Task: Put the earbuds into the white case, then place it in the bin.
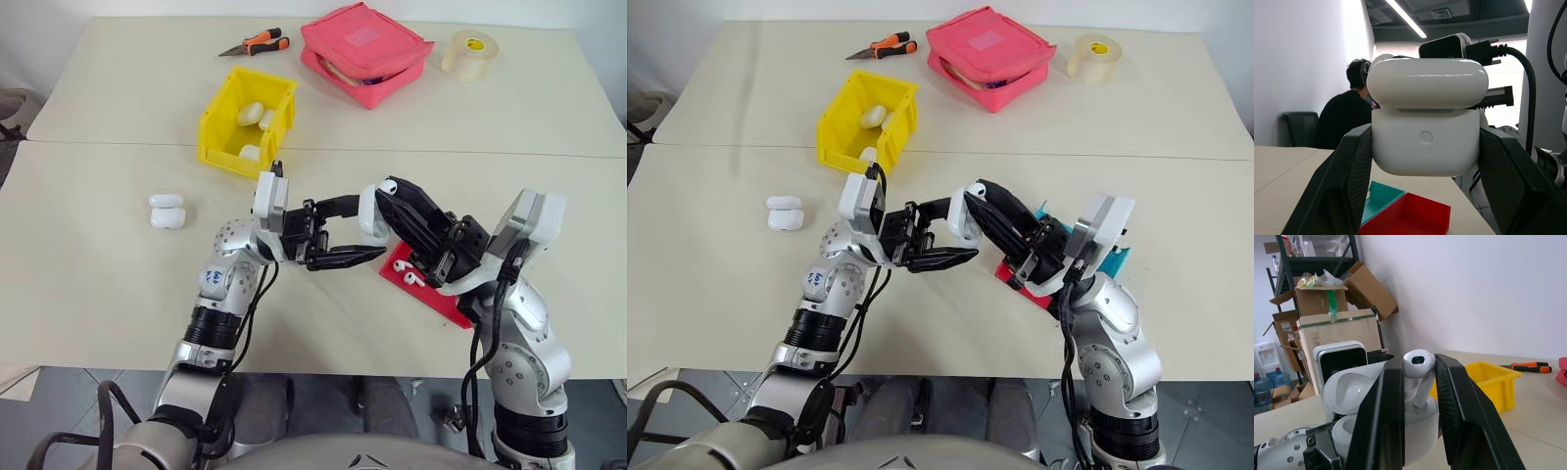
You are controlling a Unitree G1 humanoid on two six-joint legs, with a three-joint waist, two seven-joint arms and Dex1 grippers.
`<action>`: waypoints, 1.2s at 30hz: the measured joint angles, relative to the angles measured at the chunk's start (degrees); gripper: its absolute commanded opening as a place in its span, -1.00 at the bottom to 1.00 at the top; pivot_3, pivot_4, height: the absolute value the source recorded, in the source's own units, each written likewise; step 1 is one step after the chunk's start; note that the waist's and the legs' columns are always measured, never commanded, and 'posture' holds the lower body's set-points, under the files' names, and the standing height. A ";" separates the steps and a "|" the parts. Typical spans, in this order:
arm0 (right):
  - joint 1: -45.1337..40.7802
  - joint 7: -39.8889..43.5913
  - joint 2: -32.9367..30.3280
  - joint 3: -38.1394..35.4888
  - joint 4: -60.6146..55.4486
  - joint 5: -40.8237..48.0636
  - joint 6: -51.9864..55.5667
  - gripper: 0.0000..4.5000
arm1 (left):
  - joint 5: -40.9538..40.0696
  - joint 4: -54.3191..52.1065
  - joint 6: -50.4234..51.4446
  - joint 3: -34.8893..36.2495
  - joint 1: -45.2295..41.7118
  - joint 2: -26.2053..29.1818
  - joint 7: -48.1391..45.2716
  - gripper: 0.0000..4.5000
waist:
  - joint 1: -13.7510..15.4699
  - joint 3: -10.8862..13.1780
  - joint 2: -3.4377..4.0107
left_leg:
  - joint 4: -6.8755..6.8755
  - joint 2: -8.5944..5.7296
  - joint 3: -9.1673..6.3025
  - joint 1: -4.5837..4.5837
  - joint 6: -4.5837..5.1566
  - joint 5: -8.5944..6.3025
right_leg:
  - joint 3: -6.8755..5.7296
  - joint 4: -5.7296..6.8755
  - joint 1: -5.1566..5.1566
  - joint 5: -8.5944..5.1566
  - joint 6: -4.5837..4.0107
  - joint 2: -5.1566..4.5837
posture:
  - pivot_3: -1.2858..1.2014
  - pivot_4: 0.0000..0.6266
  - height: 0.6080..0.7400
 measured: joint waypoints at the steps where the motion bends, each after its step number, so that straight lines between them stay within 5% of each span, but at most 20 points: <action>1: 0.10 0.13 -0.06 0.08 0.10 0.00 -0.25 -0.77 | 0.01 0.00 0.00 -0.01 0.00 0.00 0.01 0.24 | 0.00 0.00 0.00 | 0.00 0.00 0.00 0.00 0.00 0.00 | 0.00 0.00 0.00 0.00 0.00 0.00 | 0.03 -0.52 1.00; 12: 0.80 1.44 -4.77 -0.17 0.20 2.03 0.34 -0.77 | 0.46 0.50 -0.25 -0.12 0.27 -0.42 0.19 0.24 | 0.02 0.00 0.00 | 0.00 0.00 0.03 0.00 0.00 0.00 | 0.00 -0.01 0.00 0.00 0.00 0.00 | 0.03 -0.52 1.00; 24: -0.11 2.95 -7.93 -0.06 1.14 4.39 2.63 0.95 | 0.16 0.74 -2.15 1.86 0.38 -1.12 0.26 0.24 | 0.10 0.00 0.00 | 0.00 0.00 0.02 -0.01 0.01 0.00 | 0.00 -0.02 0.01 0.00 0.00 0.00 | 0.03 -0.52 1.00; 32: -0.19 4.08 -9.51 -0.19 1.36 4.54 4.40 0.99 | 0.21 0.68 -2.94 1.84 0.32 -2.28 1.21 0.24 | 0.14 0.00 0.00 | 0.00 0.00 0.03 -0.02 0.01 0.00 | 0.00 -0.02 0.01 0.00 0.00 -0.01 | 0.03 -0.52 1.00; 36: 4.23 4.71 -14.63 -8.00 -0.19 5.84 4.20 0.99 | 0.55 0.77 -4.02 1.83 1.12 -1.15 0.83 0.24 | 0.33 0.00 0.00 | 0.00 -0.02 0.10 -0.03 0.06 -0.03 | -0.03 -0.07 0.04 0.00 0.00 -0.02 | 0.03 -0.52 1.00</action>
